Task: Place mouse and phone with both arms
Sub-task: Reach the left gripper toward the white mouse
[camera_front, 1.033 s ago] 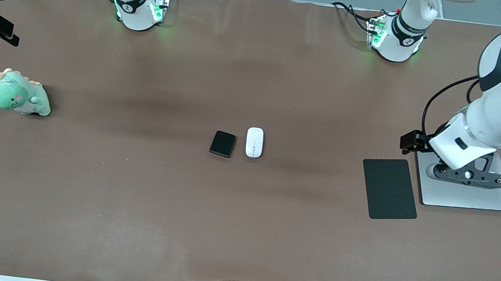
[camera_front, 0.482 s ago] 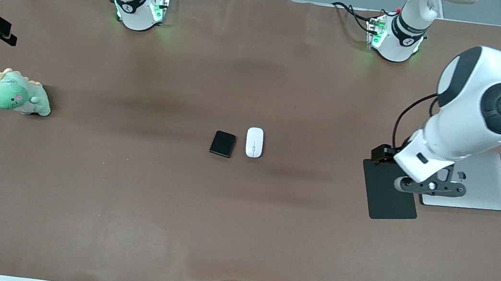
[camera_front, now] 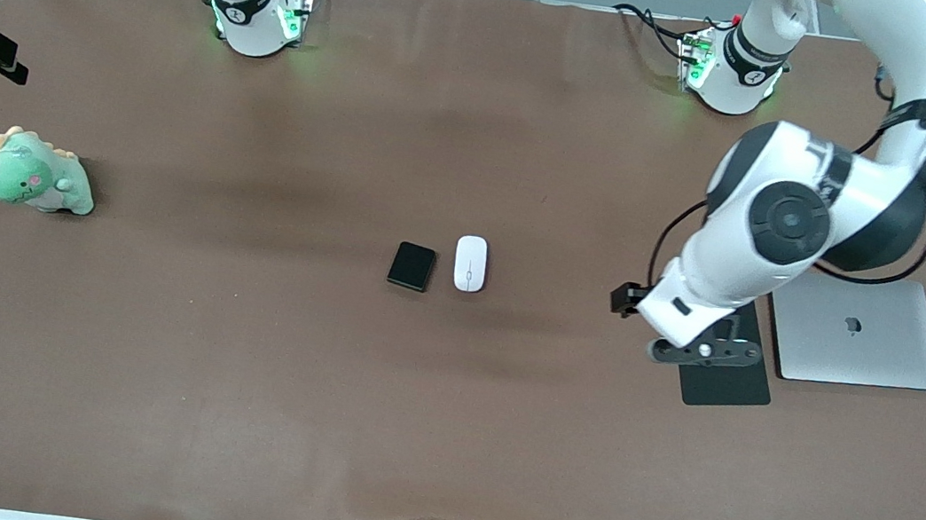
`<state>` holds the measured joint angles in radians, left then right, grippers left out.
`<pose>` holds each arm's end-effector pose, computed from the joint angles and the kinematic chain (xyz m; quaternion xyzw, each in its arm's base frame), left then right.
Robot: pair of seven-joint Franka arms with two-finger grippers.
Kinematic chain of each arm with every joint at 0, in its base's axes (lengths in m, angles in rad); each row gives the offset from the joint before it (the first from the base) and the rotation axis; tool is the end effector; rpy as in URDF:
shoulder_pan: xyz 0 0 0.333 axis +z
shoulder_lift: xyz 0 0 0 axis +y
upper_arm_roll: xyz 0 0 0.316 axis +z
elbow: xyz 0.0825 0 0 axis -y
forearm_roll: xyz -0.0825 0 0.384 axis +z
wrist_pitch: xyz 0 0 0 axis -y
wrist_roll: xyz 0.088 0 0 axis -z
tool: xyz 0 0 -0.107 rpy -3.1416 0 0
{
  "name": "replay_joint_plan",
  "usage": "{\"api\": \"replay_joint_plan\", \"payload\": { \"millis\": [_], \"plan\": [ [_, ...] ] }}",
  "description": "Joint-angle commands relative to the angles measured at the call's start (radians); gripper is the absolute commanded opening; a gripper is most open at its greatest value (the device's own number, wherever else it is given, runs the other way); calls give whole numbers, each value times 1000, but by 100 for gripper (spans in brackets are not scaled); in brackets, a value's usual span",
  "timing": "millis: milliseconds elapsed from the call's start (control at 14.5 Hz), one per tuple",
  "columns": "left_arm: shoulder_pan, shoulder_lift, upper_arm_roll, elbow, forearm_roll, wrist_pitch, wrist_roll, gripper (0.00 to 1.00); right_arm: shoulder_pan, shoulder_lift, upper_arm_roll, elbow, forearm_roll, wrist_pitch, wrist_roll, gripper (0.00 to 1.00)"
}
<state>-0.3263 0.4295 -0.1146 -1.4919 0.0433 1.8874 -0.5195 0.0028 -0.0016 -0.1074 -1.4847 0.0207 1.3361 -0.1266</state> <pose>0.6208 -0.2769 0.4231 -0.9992 -0.0370 0.0154 0.0041 0.5260 -0.0527 0.6462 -0.9972 -0.0126 0.0718 0.0187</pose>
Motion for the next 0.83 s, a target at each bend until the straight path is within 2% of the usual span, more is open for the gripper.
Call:
{"api": "replay_joint_plan", "payload": {
  "millis": [0,275,757],
  "plan": [
    [-36,49,1,25,-2,35,-40,100,-14,12,9,29,2,-6,-7,100],
    [-101,101,1,25,0,88,-125,100,-15,40,8,41,14,-6,-8,100],
    [-244,219,1,25,-2,262,-272,100,-3,66,9,38,5,-8,-10,100]
  ]
}}
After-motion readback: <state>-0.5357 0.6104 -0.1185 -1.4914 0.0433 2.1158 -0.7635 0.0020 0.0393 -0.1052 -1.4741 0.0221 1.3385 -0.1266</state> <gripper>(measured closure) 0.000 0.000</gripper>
